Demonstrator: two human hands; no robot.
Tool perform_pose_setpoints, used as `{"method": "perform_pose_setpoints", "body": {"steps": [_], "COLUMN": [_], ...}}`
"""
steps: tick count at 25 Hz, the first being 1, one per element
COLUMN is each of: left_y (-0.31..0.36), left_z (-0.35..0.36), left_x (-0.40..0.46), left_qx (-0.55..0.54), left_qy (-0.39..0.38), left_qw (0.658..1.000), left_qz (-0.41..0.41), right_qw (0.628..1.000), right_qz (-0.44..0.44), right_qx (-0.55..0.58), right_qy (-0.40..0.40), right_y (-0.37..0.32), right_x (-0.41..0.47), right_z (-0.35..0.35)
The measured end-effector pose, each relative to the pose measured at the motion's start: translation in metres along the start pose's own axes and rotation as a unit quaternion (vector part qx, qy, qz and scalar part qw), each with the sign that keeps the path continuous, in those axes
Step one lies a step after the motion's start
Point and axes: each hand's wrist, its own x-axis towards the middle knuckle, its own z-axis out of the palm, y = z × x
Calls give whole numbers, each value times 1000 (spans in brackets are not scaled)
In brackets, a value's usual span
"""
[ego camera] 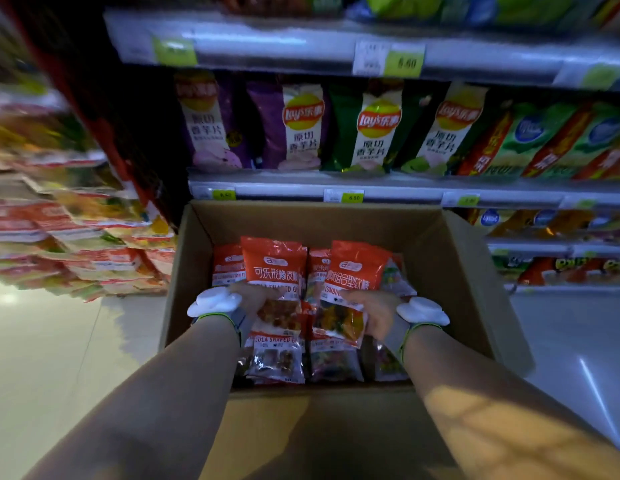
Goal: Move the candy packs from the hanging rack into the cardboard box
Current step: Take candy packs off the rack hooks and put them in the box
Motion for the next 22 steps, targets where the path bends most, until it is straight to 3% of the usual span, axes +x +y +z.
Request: {"method": "perform_pose_setpoints", "body": {"steps": [7,15,22], "left_y": [22,-9,-34], "left_z": [-61,-213,-319], "left_x": [-96,-234,-329], "left_qx": [-93,-173,-191], "left_qy": [64,114,181], "left_qw": [982,932,892], "left_qz": [152,298,369], "right_qw": [972,947,899], "right_qz": [-233,-288,-431], "right_qx": [-7,-62,-10], "right_qy": [-15,-126,-72], "right_y": [-50,-48,-28], "right_x": [-53,-200,-324], "right_z": [47,189,287]}}
